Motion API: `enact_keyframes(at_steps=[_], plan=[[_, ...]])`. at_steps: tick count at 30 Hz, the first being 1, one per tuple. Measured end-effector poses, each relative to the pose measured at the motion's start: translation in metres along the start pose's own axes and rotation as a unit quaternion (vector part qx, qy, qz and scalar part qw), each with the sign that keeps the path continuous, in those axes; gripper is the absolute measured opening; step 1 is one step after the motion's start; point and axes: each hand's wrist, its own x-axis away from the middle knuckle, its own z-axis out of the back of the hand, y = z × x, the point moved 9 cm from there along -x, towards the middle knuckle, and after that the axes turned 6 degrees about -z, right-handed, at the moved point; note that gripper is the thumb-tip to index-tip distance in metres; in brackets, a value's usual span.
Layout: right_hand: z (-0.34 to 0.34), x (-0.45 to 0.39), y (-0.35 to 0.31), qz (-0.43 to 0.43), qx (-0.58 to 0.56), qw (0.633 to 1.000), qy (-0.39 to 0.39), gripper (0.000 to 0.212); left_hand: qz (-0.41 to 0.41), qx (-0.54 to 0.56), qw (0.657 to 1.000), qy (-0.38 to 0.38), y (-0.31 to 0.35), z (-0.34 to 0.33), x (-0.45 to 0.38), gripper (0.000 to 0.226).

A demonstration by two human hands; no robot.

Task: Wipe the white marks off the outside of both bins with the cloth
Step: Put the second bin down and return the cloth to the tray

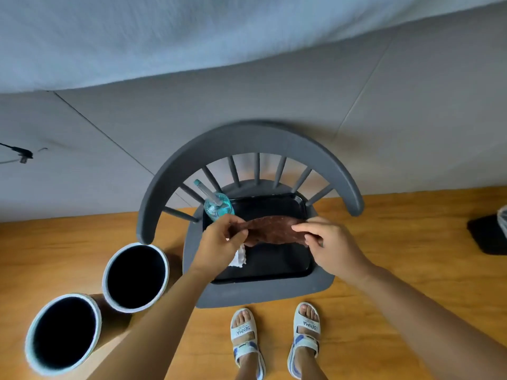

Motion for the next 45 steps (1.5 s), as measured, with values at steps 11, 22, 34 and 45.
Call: enact_keyframes(at_steps=[11, 22, 34, 45], plan=[[-0.056, -0.082, 0.088, -0.080, -0.004, 0.996, -0.037, 0.032, 0.052, -0.063, 0.996, 0.046, -0.090, -0.031, -0.072, 0.017], [-0.088, -0.125, 0.127, -0.020, 0.108, 0.994, 0.008, 0.033, 0.001, -0.159, 0.980, 0.122, -0.110, -0.055, -0.104, 0.023], [-0.118, -0.060, 0.147, 0.060, 0.190, 0.979, -0.033, 0.023, -0.047, -0.388, 0.921, -0.006, -0.149, -0.079, -0.048, 0.025], [-0.155, -0.087, 0.166, 0.057, 0.235, 0.964, -0.110, 0.066, -0.126, -0.542, 0.814, -0.165, -0.160, -0.116, -0.076, 0.062]])
